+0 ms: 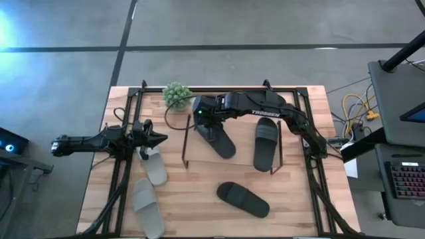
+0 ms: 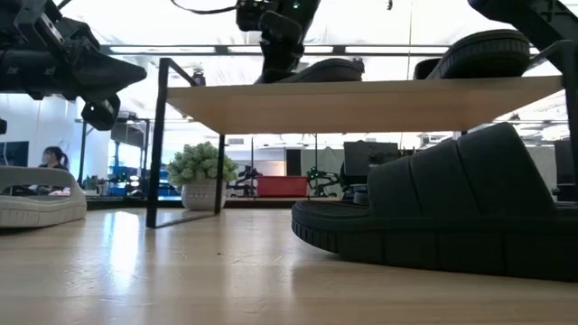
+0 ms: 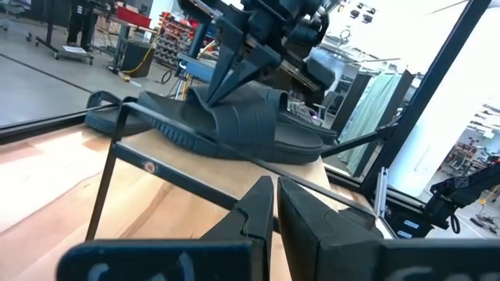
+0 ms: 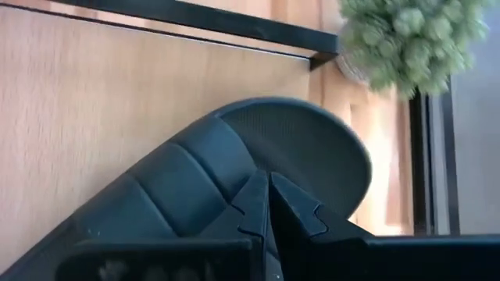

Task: Pick and place slides into the shelf
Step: Put the black slipper on the shelf

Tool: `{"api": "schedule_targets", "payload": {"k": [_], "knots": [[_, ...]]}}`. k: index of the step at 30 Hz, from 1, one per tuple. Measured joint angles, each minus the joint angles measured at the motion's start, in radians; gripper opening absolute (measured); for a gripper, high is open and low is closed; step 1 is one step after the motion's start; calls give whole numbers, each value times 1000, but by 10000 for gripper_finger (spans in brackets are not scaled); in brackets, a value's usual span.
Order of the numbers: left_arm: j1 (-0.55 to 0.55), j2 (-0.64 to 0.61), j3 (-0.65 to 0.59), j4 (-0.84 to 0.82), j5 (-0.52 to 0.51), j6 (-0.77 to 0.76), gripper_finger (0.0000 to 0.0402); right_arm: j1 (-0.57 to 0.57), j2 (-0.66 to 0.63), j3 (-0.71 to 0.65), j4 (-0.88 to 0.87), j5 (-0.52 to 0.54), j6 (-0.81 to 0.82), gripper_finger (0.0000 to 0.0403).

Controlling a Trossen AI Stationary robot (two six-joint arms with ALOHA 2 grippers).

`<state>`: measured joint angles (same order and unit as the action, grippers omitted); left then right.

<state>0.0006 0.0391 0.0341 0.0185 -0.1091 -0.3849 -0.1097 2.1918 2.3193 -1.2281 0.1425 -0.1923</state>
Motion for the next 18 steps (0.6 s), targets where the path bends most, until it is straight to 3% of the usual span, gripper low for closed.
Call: {"api": "schedule_targets", "payload": {"k": [7, 14, 18], "knots": [[0, 0, 0, 0, 0, 0, 6, 6, -52, -1, -96, 76, 112, 8], [0, 0, 0, 0, 0, 0, 6, 19, -78, -1, -337, 89, 226, 8], [0, 0, 0, 0, 0, 0, 6, 41, -102, -2, -221, 84, 203, 9]]}}
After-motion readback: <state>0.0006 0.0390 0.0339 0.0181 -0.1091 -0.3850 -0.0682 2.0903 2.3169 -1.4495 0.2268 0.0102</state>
